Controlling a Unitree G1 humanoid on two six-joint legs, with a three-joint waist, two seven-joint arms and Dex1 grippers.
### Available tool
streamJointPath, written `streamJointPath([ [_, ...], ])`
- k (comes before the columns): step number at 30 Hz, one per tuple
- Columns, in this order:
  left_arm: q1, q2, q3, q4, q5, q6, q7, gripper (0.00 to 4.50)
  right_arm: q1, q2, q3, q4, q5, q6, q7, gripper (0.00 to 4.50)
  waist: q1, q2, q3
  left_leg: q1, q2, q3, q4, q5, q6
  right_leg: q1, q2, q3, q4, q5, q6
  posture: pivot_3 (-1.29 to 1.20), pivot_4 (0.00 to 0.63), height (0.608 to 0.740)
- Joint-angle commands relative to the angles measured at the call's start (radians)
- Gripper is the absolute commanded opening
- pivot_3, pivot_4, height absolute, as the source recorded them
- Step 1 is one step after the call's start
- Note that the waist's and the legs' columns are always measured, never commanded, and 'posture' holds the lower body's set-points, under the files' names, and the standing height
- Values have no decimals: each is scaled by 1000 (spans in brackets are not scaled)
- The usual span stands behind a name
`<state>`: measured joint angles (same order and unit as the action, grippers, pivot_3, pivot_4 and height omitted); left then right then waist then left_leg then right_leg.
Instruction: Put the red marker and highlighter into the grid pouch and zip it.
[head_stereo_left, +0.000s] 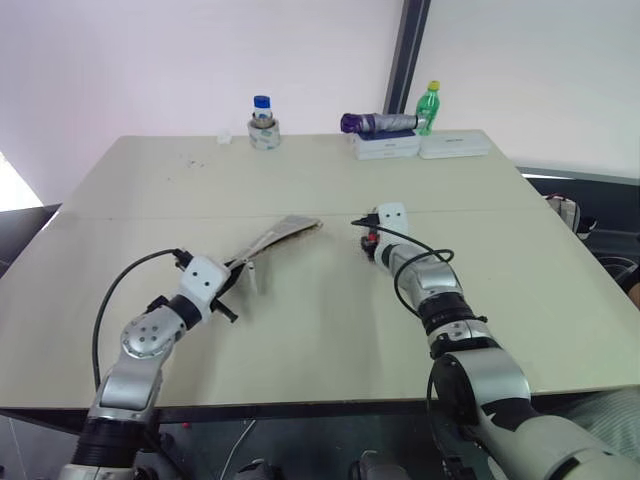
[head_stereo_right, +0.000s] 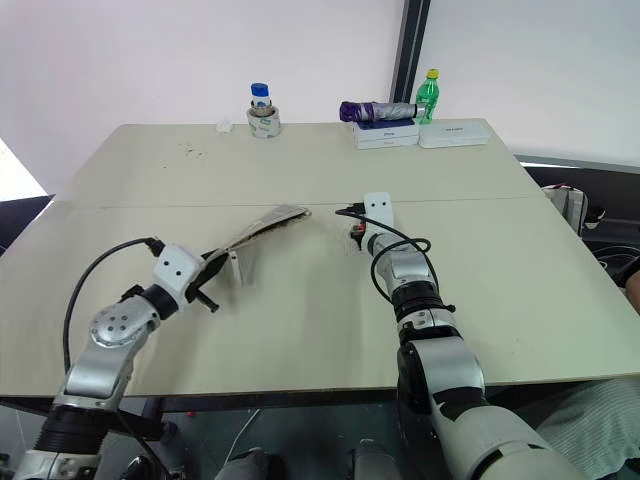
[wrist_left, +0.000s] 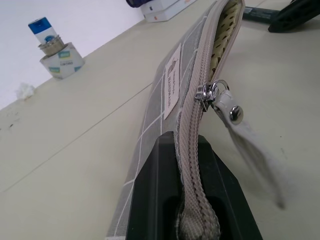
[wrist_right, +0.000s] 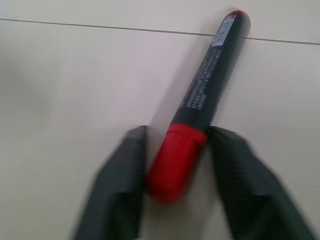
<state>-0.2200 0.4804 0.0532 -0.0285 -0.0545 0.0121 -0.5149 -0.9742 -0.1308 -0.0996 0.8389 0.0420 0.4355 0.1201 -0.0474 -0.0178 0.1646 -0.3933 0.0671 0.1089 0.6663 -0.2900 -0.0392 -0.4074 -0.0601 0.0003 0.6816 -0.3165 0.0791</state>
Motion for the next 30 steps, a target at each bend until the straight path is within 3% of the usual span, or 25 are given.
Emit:
streamJointPath([
  [1,-8,5,6,-16,-5,-16,-2,0,22,-23,23,-74,-12,-18,26,296,1,0,0,0,0,0,0,0,0,0,0,0,0,0,0,0,150,740],
  [11,-34,84,30,61,-118,-19,-189,0,227,-341,176,-508,3,-267,564,299,2,0,0,-2,-1,-1,0,-1,1,-1,0,-1,-1,0,0,0,150,740],
  [16,-82,118,21,148,-133,-50,-275,0,297,-461,237,-651,-14,-464,753,299,2,0,0,-1,-1,-1,0,-2,3,-1,3,0,-1,0,0,0,150,740],
  [30,-116,130,30,169,-141,-87,-322,0,333,-463,337,-689,-128,-587,777,299,6,0,1,-1,-1,-1,0,0,1,0,2,0,-1,0,0,0,150,740],
])
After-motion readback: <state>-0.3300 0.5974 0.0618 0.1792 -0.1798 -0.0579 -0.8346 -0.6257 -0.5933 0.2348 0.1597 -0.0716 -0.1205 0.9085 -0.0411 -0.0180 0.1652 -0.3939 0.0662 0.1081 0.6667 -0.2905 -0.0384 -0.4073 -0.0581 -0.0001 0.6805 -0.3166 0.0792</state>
